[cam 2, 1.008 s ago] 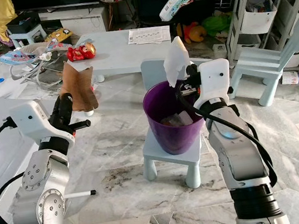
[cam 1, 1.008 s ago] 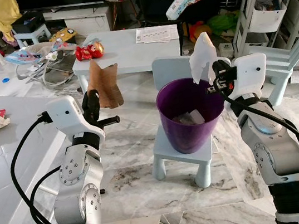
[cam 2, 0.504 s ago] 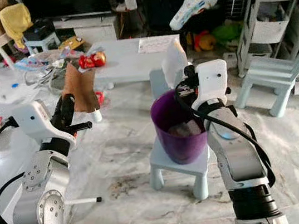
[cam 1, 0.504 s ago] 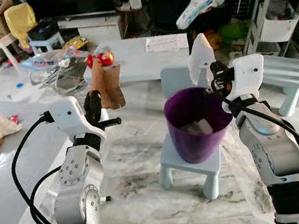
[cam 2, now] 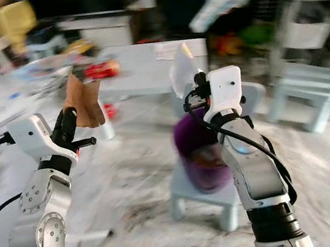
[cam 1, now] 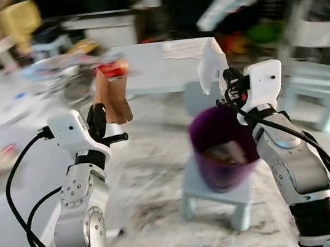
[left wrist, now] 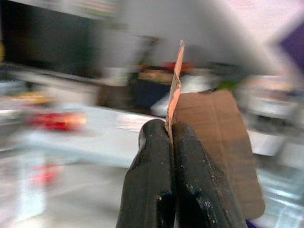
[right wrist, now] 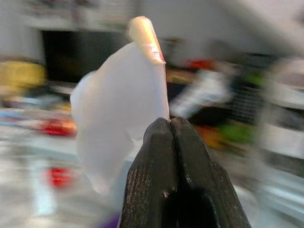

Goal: Picking trash to rubbish bin

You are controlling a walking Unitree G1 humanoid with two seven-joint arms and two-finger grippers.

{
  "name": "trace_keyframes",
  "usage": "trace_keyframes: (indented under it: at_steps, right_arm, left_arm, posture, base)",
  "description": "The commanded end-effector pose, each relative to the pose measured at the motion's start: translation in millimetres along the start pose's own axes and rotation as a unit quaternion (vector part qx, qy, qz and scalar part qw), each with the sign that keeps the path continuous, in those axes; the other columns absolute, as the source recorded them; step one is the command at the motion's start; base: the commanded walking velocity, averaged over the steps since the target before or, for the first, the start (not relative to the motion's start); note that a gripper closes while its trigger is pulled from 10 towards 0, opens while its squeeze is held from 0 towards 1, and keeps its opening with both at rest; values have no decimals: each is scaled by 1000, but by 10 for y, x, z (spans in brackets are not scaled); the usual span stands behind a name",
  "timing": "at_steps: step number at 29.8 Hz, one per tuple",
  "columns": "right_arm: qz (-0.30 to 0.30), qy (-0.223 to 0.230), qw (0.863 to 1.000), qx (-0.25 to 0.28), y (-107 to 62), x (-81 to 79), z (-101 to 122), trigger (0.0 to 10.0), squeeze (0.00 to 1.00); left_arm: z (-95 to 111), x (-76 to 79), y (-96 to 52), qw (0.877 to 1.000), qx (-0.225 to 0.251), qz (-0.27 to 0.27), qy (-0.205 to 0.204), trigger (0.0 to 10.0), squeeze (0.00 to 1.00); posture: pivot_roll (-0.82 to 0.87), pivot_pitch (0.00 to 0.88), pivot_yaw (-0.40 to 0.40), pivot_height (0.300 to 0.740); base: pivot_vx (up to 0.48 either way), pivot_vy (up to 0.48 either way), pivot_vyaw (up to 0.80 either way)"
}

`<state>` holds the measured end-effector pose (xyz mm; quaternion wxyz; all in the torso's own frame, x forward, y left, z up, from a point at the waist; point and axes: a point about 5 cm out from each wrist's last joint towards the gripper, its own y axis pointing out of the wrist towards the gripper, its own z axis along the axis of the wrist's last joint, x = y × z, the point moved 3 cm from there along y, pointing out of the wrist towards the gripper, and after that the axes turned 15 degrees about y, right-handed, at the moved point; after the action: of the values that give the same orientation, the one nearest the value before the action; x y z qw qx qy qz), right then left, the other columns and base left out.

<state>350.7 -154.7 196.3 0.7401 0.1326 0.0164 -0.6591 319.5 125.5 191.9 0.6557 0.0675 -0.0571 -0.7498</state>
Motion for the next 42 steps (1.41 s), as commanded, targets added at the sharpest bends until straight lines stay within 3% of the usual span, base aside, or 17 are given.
trace_keyframes:
  at_steps: [1,7,13,21,28,32,34,37,40,42]
  right_arm:
    - [12,6,1000,10,11,-87,49,0,0]
    - [12,6,1000,11,11,-90,48,0,0]
    - [12,6,1000,12,12,-86,54,0,0]
    - [13,6,1000,11,8,-92,45,0,0]
    - [15,9,1000,9,4,-98,30,0,0]
    - [34,26,999,-12,-5,-145,-49,0,0]
    - [47,45,997,-34,-25,-183,-161,0,0]
    - [59,53,996,-51,-43,-216,-246,0,0]
    - [46,57,995,-67,-64,-133,-386,0,0]
    - [42,56,995,-69,-66,-105,-407,0,0]
  left_arm:
    - [27,-56,-12,1000,3,1,9,0,0]
    - [17,-54,-16,1000,1,0,8,0,0]
    - [22,-40,-13,1000,3,-1,5,0,0]
    - [16,-65,-7,1000,2,8,6,0,0]
    - [-12,-90,-1,1000,-7,20,22,0,0]
    - [-30,-148,-9,997,-7,32,63,0,0]
    - [-153,-166,-56,994,-22,23,101,0,0]
    - [-272,-176,-114,994,-42,16,101,0,0]
    - [-468,-168,-279,991,-71,-2,116,0,0]
    - [-502,-158,-310,989,-77,-7,124,0,0]
  posture:
    - [9,28,33,740]
    - [9,28,33,740]
    - [6,30,35,740]
    - [6,30,35,740]
    - [6,33,41,740]
    - [8,35,46,740]
    - [10,36,48,740]
    - [22,39,53,740]
    - [34,46,62,740]
    - [36,48,64,740]
  base:
    - [439,0,-800]
    - [431,0,-786]
    - [394,0,0]
    - [0,0,0]
    - [0,0,0]
    - [0,0,0]
    - [0,0,0]
    - [0,0,0]
    - [0,0,0]
    - [0,0,0]
